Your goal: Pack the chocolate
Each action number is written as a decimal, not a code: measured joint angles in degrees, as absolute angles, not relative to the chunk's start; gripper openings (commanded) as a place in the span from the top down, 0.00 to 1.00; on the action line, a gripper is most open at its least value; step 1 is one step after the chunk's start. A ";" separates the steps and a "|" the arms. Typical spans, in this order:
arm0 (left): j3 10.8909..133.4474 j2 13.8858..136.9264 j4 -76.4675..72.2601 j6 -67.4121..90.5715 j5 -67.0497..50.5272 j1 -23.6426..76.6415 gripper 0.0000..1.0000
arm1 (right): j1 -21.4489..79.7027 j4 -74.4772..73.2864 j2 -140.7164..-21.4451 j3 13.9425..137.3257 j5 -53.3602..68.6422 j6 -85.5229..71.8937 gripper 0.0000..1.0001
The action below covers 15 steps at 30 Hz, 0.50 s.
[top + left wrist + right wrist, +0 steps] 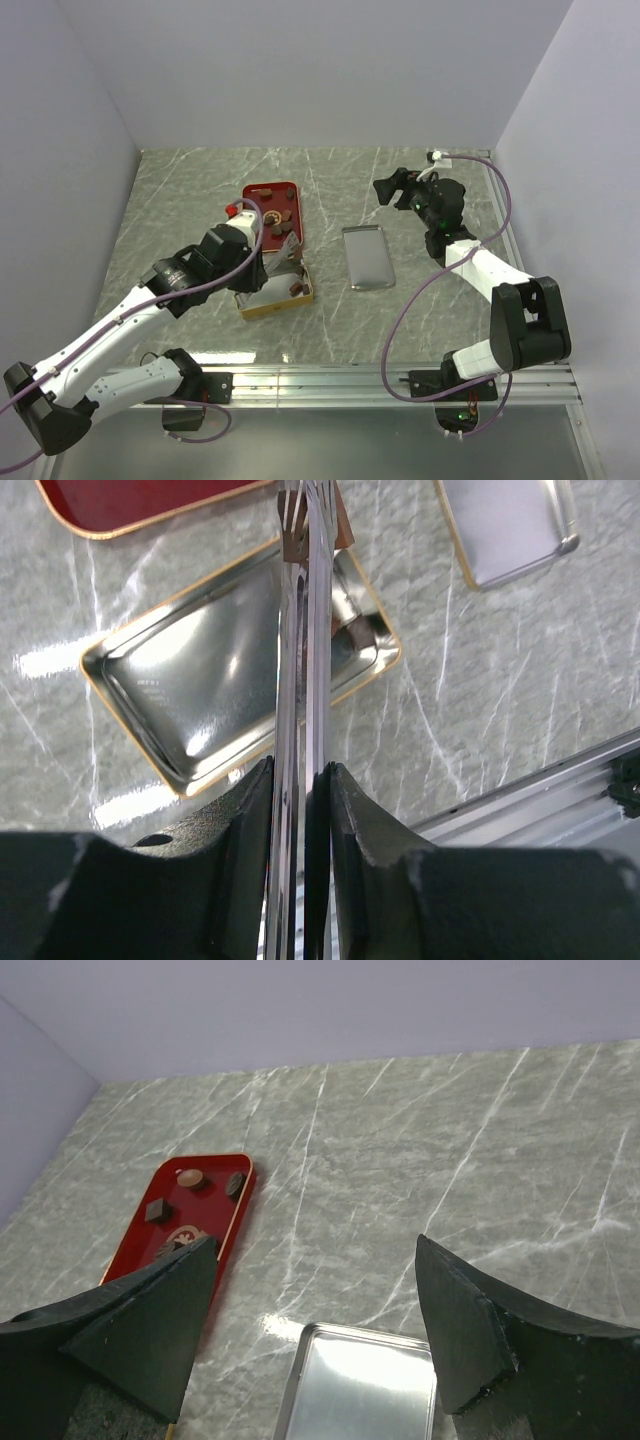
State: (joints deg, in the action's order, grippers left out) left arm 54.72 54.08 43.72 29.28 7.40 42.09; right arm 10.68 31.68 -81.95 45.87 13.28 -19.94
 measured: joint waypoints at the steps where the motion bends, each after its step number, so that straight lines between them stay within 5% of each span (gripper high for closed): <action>1: 54.72 54.08 44.34 29.61 7.42 42.11 0.69 | 10.68 31.68 -81.95 45.87 13.28 -19.94 0.13; 15: 54.74 53.08 49.17 32.38 7.46 43.16 0.66 | 10.68 31.66 -82.39 45.87 13.43 -19.94 0.13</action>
